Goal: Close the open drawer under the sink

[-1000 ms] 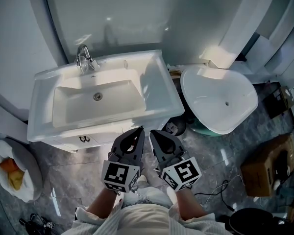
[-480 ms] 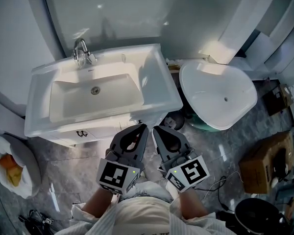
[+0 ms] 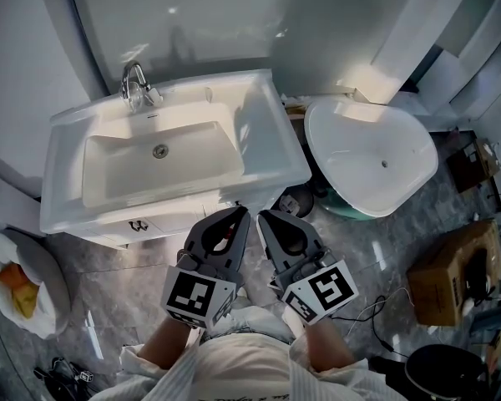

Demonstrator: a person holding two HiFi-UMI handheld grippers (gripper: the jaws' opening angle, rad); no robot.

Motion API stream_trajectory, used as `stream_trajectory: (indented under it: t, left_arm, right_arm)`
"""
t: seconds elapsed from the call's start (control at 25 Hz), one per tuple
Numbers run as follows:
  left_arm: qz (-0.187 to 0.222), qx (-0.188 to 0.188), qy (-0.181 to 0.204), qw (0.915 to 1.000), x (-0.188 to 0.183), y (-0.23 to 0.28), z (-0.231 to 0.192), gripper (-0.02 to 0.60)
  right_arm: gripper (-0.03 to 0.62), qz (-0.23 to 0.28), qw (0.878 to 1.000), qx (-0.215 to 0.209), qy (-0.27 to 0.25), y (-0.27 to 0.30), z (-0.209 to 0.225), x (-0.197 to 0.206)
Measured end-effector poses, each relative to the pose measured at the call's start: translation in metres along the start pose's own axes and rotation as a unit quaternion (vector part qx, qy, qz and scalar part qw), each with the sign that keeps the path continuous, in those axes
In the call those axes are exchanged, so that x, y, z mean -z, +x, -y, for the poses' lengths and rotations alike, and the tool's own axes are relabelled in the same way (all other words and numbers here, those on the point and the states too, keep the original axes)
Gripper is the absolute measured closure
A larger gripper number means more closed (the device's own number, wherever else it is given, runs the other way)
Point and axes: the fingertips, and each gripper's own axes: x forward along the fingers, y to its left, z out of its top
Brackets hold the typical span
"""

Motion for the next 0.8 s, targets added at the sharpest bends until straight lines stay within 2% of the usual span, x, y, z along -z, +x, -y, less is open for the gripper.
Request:
stream_trajectory:
  t: [0.56,0.8]
  left_arm:
    - [0.006,-0.006,-0.001,1.0,-0.004,0.0009,-0.0033,0.565]
    - [-0.005,0.0,-0.001,1.0,-0.0017,0.003,-0.0023,0.565]
  right_arm:
    - [0.585,-0.009,1.0,0.001,-0.007,0.0044,-0.0006,0.0039]
    - [0.585,-0.01,1.0,-0.002,-0.005,0.0027,0.0008,0.0046]
